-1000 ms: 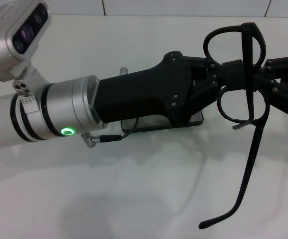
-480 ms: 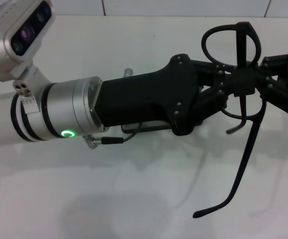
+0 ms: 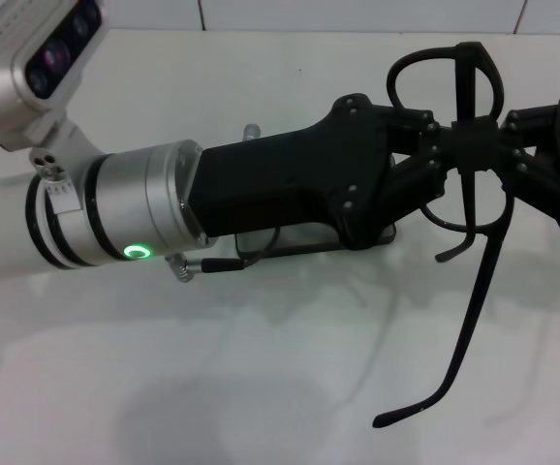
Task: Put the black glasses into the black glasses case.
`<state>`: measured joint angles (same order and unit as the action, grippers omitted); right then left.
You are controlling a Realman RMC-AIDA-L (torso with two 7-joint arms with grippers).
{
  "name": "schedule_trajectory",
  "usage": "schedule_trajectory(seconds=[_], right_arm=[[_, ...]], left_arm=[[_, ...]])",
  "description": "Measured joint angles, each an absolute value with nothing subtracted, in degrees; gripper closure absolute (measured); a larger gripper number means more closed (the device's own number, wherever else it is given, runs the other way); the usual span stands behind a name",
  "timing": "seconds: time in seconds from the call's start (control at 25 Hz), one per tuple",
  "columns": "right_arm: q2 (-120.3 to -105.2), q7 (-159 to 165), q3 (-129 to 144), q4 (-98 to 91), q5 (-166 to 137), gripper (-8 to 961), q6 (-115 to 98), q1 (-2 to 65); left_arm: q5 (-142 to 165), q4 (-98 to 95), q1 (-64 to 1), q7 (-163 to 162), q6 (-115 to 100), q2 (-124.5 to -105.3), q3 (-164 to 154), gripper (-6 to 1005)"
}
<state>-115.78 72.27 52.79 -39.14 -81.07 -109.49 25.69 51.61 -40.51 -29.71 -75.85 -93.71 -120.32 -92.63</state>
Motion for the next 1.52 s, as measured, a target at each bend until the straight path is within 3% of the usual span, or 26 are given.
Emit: schedule_trajectory(seconds=[0.92,1.52], right_arm=[[-115.84,72.2,54.1,-38.6,-80.8,887,-110.1,26.4],[-115.46,70.9,45.9,-38.4,-78.5,888,-112.4,23.5]], left_arm=[[49.3,-38.3,-29.9,-73.8,-92.5,-120.33,-92.8,963],[49.3,-38.3,-29.0,-69.5,-99.3,-120.00,-93.2,962]])
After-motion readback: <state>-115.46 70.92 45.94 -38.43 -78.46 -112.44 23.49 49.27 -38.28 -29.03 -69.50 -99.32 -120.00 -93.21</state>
